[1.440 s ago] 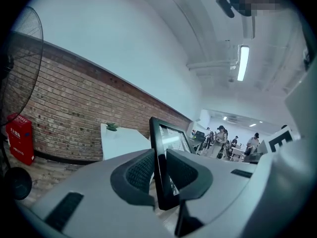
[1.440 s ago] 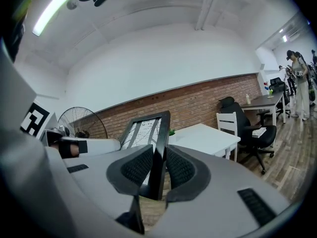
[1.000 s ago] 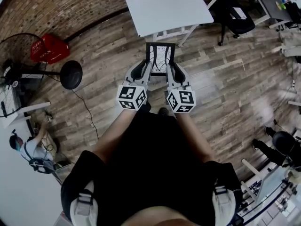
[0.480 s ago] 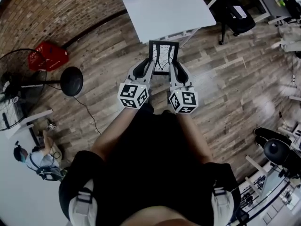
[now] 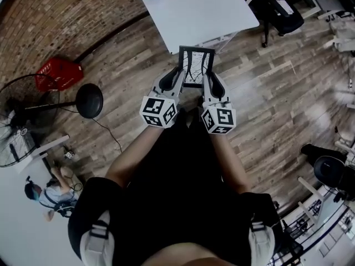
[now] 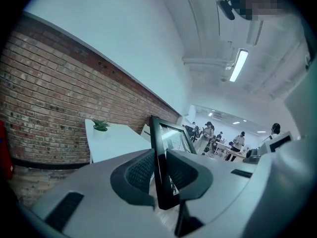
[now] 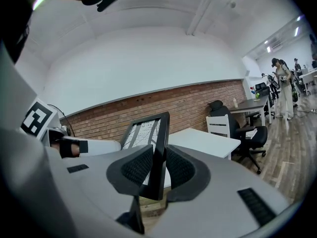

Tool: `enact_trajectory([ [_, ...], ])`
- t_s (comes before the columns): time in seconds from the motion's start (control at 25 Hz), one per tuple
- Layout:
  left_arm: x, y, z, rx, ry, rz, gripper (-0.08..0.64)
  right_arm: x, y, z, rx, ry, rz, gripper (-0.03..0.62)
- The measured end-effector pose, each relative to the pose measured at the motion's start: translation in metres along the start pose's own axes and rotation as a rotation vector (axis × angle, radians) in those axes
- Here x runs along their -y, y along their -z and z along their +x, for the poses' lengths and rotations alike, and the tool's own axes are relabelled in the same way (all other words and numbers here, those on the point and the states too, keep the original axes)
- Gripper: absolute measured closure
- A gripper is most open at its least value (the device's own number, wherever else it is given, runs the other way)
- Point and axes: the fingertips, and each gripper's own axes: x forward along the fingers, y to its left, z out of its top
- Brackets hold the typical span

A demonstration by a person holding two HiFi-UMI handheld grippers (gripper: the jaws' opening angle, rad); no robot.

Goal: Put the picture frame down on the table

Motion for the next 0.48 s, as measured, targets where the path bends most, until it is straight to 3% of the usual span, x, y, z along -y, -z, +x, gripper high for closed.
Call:
enact_trajectory([
  [0.48,-0.013,-0.01,0.027,0.008,0.004,-0.014,0.479,0.011,-0.013,0.026,0.001,0.0,-0.021,0.517],
])
